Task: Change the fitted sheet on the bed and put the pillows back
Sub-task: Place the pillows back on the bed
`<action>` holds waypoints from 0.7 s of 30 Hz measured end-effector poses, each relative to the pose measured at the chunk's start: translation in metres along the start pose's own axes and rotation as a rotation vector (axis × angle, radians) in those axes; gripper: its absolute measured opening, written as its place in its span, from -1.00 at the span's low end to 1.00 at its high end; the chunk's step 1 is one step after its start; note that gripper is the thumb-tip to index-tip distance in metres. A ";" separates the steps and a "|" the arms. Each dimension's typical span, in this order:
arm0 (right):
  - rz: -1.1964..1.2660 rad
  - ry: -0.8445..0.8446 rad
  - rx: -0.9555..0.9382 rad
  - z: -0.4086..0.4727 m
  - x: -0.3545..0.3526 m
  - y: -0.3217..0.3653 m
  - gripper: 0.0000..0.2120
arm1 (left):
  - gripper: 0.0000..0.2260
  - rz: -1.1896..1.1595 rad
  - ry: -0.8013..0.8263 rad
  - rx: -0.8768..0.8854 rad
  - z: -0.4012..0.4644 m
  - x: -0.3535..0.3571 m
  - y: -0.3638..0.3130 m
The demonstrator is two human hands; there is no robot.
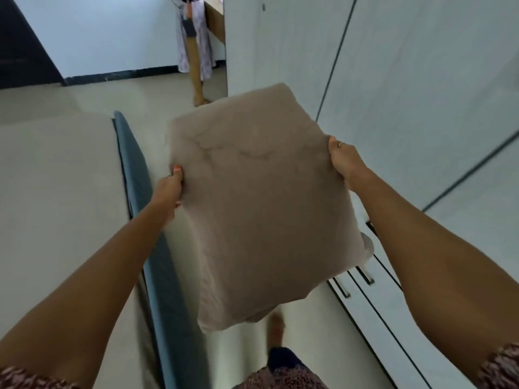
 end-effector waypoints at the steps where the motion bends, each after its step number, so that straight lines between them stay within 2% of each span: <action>1: -0.007 0.029 -0.009 0.024 0.009 0.008 -0.52 | -0.57 -0.015 -0.013 -0.010 0.015 0.002 -0.005; 6: 0.003 0.192 -0.057 0.145 0.071 0.064 -0.54 | -0.66 -0.116 -0.139 -0.084 0.096 0.004 -0.030; 12: -0.041 0.325 -0.139 0.260 0.157 0.146 -0.51 | -0.48 -0.182 -0.320 -0.161 0.182 -0.012 -0.060; 21: -0.088 0.446 -0.230 0.397 0.311 0.252 -0.50 | -0.50 -0.268 -0.483 -0.183 0.334 -0.063 -0.091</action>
Point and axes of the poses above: each hand's wrist, its own z-axis towards the middle knuckle, its own x-axis out of the palm, y = z × x, the point moved 9 cm from there along z, towards the middle knuckle
